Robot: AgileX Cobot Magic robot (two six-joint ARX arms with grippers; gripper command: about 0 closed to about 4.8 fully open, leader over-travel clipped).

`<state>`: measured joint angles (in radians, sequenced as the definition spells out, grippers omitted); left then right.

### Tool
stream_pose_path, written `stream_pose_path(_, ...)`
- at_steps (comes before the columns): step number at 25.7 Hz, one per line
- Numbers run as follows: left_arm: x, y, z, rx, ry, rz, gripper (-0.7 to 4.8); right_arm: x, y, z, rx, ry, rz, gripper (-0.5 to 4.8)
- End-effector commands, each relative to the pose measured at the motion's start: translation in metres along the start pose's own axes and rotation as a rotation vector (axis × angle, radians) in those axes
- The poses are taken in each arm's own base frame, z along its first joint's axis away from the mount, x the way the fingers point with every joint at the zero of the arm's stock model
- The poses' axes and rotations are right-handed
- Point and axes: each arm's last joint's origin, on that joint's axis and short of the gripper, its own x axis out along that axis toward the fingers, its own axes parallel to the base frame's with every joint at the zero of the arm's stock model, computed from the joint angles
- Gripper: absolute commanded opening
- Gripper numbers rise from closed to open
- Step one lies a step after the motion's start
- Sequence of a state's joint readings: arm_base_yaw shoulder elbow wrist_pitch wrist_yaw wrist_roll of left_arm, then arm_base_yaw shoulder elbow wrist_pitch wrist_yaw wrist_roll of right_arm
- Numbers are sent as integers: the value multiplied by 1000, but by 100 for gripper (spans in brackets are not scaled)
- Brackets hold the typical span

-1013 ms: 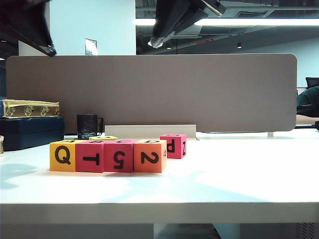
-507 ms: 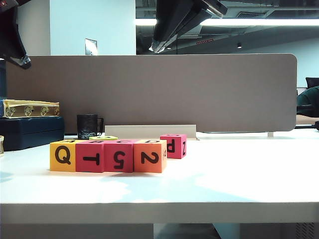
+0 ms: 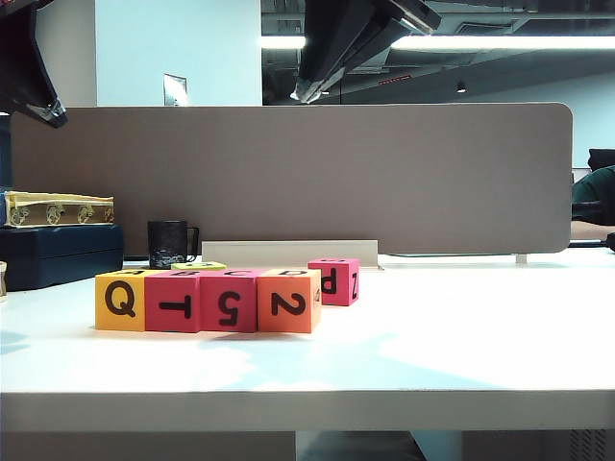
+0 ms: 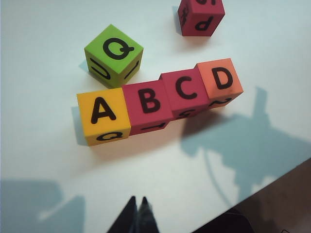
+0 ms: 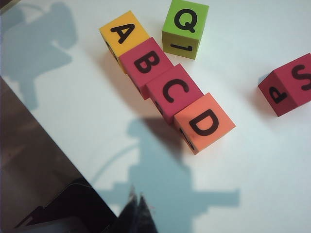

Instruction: Select the appropriate blocks from the scattered letter blocks on the table and arrange them in a row to spell out "ABCD".

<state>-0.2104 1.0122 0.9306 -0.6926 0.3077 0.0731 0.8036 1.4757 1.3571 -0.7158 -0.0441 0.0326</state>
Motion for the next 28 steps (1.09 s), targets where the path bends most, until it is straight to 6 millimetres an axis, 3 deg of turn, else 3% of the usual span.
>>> stream_pose_path(1,-1,-1,1,2,-12,-8,-5,-2,1,2,-1,-18,-3,-1)
stream_pose_path(12,-3,0,1,11,-16,11,-5,-2,1,2,-1,-19,-3,-1)
stream_pose_path(15,-14,0,1,81,-94,160,-5,-2,1,2,-1,-19,-3,-1)
stream_pose_path(18,-19,-1,-3,104,-242,191,-5,-2,1,2,-1,-19,-3,-1)
stream_pose_path(22,-15,-1,-21,63,-353,196,-5,-2,1,2,-1,-18,-3,-1)
stream_pose_path(28,1,5,-69,-23,-472,229,-5,-2,1,2,-1,-19,-3,-1)
